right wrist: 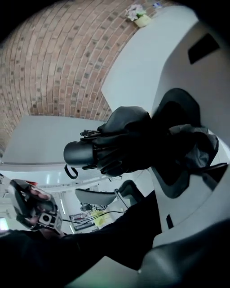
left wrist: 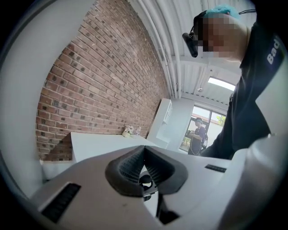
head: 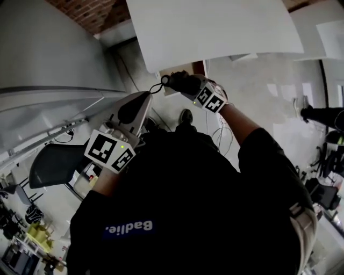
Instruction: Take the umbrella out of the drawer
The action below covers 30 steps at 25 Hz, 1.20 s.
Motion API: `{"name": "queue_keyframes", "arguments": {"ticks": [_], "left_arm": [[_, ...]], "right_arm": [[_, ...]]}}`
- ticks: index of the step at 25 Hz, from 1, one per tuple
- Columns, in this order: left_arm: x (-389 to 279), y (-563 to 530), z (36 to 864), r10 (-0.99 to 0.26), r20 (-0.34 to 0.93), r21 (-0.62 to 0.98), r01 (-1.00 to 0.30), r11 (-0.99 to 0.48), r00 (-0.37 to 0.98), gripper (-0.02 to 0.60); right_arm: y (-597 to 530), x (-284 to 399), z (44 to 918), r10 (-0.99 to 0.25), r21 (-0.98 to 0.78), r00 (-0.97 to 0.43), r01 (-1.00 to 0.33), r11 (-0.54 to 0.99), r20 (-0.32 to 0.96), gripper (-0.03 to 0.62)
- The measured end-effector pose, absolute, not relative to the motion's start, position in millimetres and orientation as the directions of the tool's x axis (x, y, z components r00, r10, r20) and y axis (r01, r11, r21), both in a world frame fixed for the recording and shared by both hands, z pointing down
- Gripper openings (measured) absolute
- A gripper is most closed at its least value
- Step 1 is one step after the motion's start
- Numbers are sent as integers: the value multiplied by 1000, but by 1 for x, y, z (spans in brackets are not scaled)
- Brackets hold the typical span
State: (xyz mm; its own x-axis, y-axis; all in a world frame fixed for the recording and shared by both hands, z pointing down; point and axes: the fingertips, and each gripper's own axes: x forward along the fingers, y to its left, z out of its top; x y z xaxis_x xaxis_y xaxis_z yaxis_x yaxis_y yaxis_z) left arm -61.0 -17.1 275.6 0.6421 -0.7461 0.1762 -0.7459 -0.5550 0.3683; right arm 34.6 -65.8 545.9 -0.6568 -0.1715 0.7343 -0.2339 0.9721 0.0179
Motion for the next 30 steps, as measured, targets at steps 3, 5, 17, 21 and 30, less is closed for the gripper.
{"name": "queue_keyframes", "arguments": {"ticks": [3,5,17,21,30], "left_arm": [[-61,-21,271,-736,158,364,-732,-576,658,2],[-60,-24,269,-730,142,361,-721,-591,669,3],[-39,-24,255,-692,87,353,-672,-652,717,3],[-35,-25,254,-687,78,352,-664,-659,723,2],[-26,-32,249,-678,65,347,-654,-672,732,3]], "right_arm": [[-64,32,519,-199,12,-685,-267,964,701,227],[-62,30,501,-217,17,-700,-281,960,680,227],[-46,37,393,-318,-91,-812,-411,907,490,227],[-45,42,369,-344,-111,-825,-434,894,447,227],[-44,45,319,-360,-127,-853,-433,892,379,227]]}}
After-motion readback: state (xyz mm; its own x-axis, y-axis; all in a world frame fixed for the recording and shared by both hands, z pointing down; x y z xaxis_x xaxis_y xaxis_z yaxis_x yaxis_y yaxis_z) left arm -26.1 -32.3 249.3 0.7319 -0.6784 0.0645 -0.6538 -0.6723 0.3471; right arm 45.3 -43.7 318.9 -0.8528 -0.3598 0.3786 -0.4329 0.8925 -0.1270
